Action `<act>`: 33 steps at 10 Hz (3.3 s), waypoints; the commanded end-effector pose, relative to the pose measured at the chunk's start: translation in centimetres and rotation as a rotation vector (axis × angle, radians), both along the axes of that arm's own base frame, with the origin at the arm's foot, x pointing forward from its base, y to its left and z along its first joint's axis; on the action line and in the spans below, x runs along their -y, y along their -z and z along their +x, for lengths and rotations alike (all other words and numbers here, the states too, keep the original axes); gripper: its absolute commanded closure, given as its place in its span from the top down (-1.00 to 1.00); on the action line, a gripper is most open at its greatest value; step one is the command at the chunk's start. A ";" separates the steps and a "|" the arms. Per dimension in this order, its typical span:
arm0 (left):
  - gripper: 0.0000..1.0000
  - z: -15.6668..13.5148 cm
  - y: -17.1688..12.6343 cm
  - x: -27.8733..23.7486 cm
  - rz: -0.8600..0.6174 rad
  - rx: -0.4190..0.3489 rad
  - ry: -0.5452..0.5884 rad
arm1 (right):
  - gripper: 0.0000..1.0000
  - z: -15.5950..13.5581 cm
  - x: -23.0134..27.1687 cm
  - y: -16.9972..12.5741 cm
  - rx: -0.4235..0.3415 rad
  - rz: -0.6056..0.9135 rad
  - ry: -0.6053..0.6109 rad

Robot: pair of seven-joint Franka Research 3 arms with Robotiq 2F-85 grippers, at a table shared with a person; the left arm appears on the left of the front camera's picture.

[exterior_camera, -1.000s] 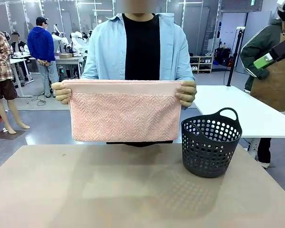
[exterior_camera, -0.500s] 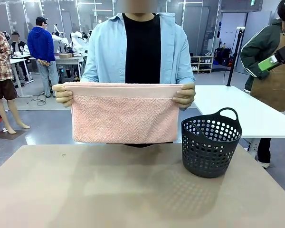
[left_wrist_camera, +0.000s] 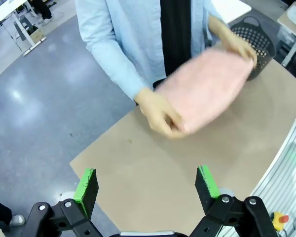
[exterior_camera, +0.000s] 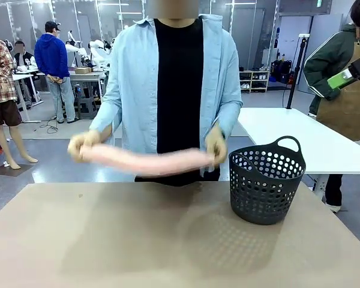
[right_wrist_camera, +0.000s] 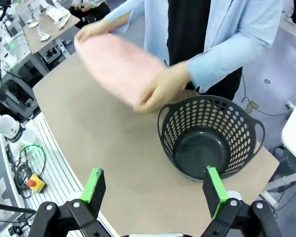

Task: Fold the towel.
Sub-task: Release the end of the 100 cm Hotel Towel you were holding, then pick up the 100 cm Hotel Towel and place it on the left side of the table.

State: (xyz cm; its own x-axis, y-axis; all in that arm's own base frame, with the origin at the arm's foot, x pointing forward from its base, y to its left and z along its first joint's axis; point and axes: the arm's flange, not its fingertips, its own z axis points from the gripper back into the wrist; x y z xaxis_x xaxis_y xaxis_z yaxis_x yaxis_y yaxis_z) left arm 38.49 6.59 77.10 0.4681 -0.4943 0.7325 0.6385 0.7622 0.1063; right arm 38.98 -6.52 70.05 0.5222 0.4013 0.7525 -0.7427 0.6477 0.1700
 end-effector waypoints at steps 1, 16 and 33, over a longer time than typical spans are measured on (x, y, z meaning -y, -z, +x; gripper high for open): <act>1.00 0.0 -0.2 0.0 0.012 -0.007 -0.006 | 1.00 0.0 0.0 -0.1 0.004 -0.006 0.001; 1.00 0.0 -0.2 0.0 0.012 -0.007 -0.006 | 1.00 0.0 0.0 -0.1 0.004 -0.006 0.001; 1.00 0.0 -0.2 0.0 0.012 -0.007 -0.006 | 1.00 0.0 0.0 -0.1 0.004 -0.006 0.001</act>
State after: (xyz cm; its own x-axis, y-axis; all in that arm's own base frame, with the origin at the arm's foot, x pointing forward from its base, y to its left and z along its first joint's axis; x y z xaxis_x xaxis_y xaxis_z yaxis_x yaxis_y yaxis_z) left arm 38.50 6.61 77.11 0.4675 -0.4950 0.7324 0.6392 0.7616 0.1067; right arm 38.99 -6.49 70.05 0.5216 0.4018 0.7526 -0.7436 0.6466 0.1701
